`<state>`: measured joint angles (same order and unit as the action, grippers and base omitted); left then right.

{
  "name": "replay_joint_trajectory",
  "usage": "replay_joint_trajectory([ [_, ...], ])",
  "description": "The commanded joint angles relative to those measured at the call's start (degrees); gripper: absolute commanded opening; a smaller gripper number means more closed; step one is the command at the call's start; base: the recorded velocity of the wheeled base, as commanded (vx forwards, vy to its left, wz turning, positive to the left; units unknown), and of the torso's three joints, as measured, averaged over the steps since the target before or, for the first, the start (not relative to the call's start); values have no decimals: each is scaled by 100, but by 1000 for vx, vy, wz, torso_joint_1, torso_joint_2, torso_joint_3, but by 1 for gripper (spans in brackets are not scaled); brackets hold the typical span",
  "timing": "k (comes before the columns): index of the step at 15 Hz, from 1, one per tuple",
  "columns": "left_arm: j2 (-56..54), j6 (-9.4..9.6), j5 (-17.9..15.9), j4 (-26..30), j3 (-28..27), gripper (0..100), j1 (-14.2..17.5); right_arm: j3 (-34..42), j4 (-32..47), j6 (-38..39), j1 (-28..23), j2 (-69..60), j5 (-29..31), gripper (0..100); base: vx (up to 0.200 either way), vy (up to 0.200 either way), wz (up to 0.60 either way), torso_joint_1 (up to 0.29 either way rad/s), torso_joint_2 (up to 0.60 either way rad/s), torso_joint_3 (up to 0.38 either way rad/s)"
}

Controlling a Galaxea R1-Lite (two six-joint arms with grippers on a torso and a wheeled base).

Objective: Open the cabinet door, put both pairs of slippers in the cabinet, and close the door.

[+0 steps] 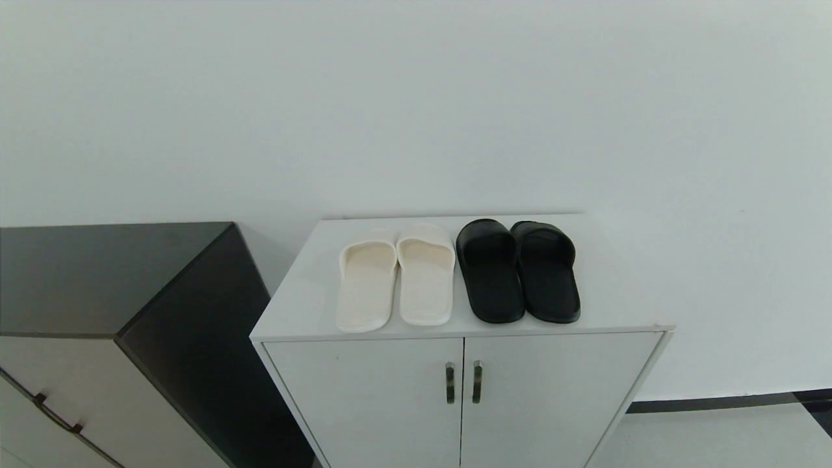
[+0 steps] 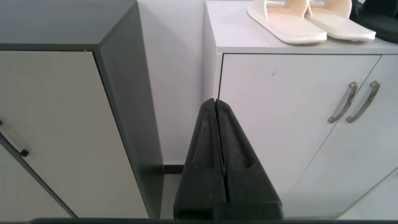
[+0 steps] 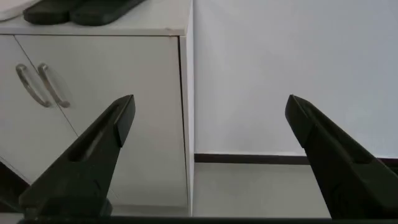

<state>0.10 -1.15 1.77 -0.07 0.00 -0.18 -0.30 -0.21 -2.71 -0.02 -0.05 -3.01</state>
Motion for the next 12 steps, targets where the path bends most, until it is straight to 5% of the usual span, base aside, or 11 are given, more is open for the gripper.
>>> replay_joint_trajectory([
  [1,-1,-8,-1,-1,0,0,1,-1332,-23,1176,169,462,-261,100,0,0,0,0,0,0],
  [2,-1,9,-19,-1,0,0,1,-1991,258,1782,292,928,-464,100,0,0,0,0,0,0],
  [5,-1,9,-27,-1,0,0,1,-2220,258,1317,328,2747,-1413,100,0,0,0,0,0,0],
  [8,-1,18,-27,-1,0,0,1,-2439,-1175,1334,917,4602,-1307,100,0,0,0,0,0,0],
  [10,-1,9,-27,-1,0,0,1,-2764,-1447,1387,1848,5393,-323,100,0,0,0,0,0,0],
  [11,-1,18,-27,-1,0,0,1,-3107,-1447,1712,2903,5814,591,100,0,0,0,0,0,0],
  [12,-1,18,-27,-1,0,0,1,-3371,-1447,1879,3439,6140,1136,100,0,0,0,0,0,0],
])
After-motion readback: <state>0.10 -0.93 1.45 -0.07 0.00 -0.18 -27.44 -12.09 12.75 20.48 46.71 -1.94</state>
